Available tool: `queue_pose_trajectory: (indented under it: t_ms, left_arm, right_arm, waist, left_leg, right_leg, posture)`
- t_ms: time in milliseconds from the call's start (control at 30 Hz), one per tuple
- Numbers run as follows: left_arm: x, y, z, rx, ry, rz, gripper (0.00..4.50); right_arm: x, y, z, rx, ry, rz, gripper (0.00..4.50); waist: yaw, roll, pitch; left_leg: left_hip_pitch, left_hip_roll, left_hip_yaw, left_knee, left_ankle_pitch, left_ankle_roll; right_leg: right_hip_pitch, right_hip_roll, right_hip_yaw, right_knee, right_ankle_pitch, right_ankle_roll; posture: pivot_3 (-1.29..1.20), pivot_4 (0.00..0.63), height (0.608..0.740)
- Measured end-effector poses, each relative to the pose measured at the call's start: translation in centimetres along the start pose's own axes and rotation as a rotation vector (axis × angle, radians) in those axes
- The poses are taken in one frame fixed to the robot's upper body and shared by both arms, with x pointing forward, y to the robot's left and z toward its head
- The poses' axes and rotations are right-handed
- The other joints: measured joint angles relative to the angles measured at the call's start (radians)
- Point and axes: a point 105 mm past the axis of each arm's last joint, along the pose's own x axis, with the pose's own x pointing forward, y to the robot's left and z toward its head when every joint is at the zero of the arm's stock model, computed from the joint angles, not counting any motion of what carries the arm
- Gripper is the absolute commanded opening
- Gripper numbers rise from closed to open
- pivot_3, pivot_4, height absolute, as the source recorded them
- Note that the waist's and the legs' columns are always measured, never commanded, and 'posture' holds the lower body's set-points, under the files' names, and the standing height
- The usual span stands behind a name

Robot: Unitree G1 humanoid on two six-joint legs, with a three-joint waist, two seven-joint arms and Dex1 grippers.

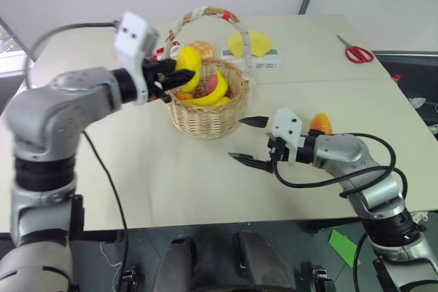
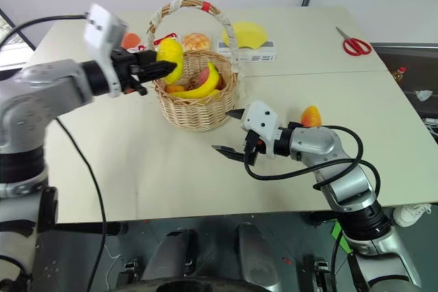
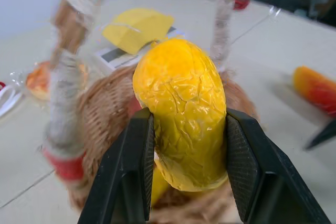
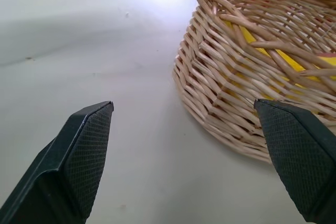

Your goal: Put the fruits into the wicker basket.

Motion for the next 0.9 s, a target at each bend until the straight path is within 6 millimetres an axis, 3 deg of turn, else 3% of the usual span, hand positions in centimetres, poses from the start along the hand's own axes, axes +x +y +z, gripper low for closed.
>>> queue_pose_trajectory:
  t_ms: [33,100,200,267,433,667,800,900]
  left_arm:
    - [0.6,0.0,-0.6,0.023,0.022,-0.004,1.53]
    - [1.6,-0.2,-1.7,0.043,0.048,-0.023,2.41]
    - [2.0,0.0,-1.6,0.059,0.027,-0.034,3.88]
    - [2.1,0.2,-1.3,0.083,0.002,-0.033,4.46]
    - [1.7,-1.1,0.5,0.151,-0.135,-0.102,4.46]
    - [-0.6,-7.5,-1.5,0.174,-0.201,-0.462,4.46]
    - [-0.6,-10.2,-1.7,0.245,-0.210,-0.592,4.46]
    - [-0.3,-10.9,-2.5,0.268,-0.188,-0.626,4.46]
  right_arm:
    - [0.0,-0.2,-0.1,0.000,0.003,-0.010,4.50]
    - [-0.2,-0.4,-0.1,0.001,0.004,-0.028,4.50]
    - [-0.9,-1.1,-0.4,0.029,0.013,-0.089,4.50]
    - [-2.0,-2.3,-0.8,0.075,0.022,-0.186,4.50]
    - [-6.5,-5.6,-2.1,0.224,0.065,-0.459,4.50]
    - [-15.2,-8.4,-7.1,0.657,0.225,-0.877,4.50]
    - [-15.5,-7.9,-8.4,0.749,0.292,-0.918,4.50]
    - [-15.2,-7.8,-8.7,0.760,0.325,-0.920,4.50]
  waist:
    - [-0.001,0.000,0.000]
    - [-0.001,0.000,0.000]
    - [0.001,0.000,0.000]
    - [0.004,0.000,0.000]
    - [0.008,0.000,0.000]
    - [0.005,0.000,0.000]
    - [-0.002,0.001,-0.001]
    - [-0.003,0.002,0.000]
  left_leg:
    - [0.000,0.000,0.000,0.000,0.000,0.000]
    - [0.000,0.001,0.000,0.000,0.000,0.000]
    - [-0.001,0.001,0.000,0.000,0.000,0.000]
    - [-0.001,0.001,0.000,0.001,0.000,0.000]
    - [-0.002,0.001,0.000,0.001,0.000,0.000]
    - [-0.001,0.001,0.001,0.001,0.000,0.000]
    - [0.000,0.001,0.002,0.001,0.000,0.001]
    - [0.000,0.001,0.002,0.001,0.000,0.001]
  right_leg:
    - [0.000,0.000,0.000,0.000,0.000,0.000]
    - [-0.001,0.001,0.000,0.001,0.000,0.000]
    - [-0.001,0.000,0.000,0.001,0.000,0.000]
    - [-0.001,0.000,0.000,0.001,0.000,0.000]
    - [-0.001,-0.001,0.000,0.001,0.000,0.000]
    - [-0.001,0.000,0.001,0.001,0.000,0.000]
    - [0.000,0.002,0.002,0.001,0.000,0.000]
    - [0.000,0.002,0.003,0.001,0.000,0.000]
  posture:
    - [0.00,0.150,0.740]
    - [0.00,0.150,0.740]
    - [0.00,0.150,0.740]
    - [0.00,0.150,0.740]
    - [0.00,0.150,0.740]
    - [0.00,0.150,0.740]
    - [0.00,0.150,0.740]
    - [0.00,0.150,0.740]
